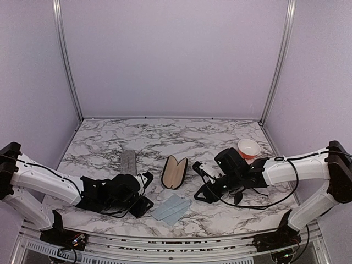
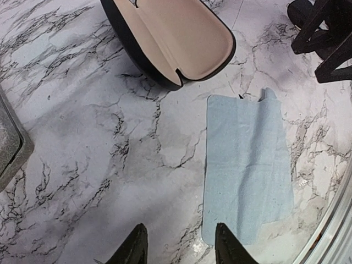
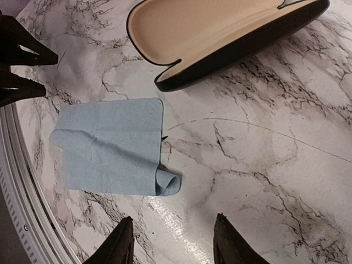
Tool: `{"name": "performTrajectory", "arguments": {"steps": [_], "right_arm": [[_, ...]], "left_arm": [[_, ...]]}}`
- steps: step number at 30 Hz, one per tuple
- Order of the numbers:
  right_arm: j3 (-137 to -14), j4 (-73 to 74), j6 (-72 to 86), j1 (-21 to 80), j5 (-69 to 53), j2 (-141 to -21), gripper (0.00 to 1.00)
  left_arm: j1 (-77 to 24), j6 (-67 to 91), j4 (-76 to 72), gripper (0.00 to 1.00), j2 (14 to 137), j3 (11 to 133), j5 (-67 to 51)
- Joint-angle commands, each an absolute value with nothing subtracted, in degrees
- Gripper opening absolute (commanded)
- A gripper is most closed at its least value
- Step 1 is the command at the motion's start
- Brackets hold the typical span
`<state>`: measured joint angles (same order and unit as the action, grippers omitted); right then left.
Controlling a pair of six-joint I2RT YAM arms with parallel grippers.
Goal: Organize the sunglasses
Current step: Pick up the corner of the glasses cleaning cloth at the center of the board.
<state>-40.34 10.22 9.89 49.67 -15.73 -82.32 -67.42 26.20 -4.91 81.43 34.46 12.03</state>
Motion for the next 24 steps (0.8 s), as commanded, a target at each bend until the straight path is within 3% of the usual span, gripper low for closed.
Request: {"name": "performTrajectory", "arguments": {"steps": [1,24], "right_arm": [[-40.93,7.45,10.64,50.21,-14.84,-81.94,0.48],[-40.72,7.84,10.25,50.16,-13.73,-81.27,0.48]], "left_arm": [[-69.24,30.48,-8.47,0.4,85.74,36.71,13.38],[-75.51,34.58,2.63,0.35,98.76,43.92,19.17]]}}
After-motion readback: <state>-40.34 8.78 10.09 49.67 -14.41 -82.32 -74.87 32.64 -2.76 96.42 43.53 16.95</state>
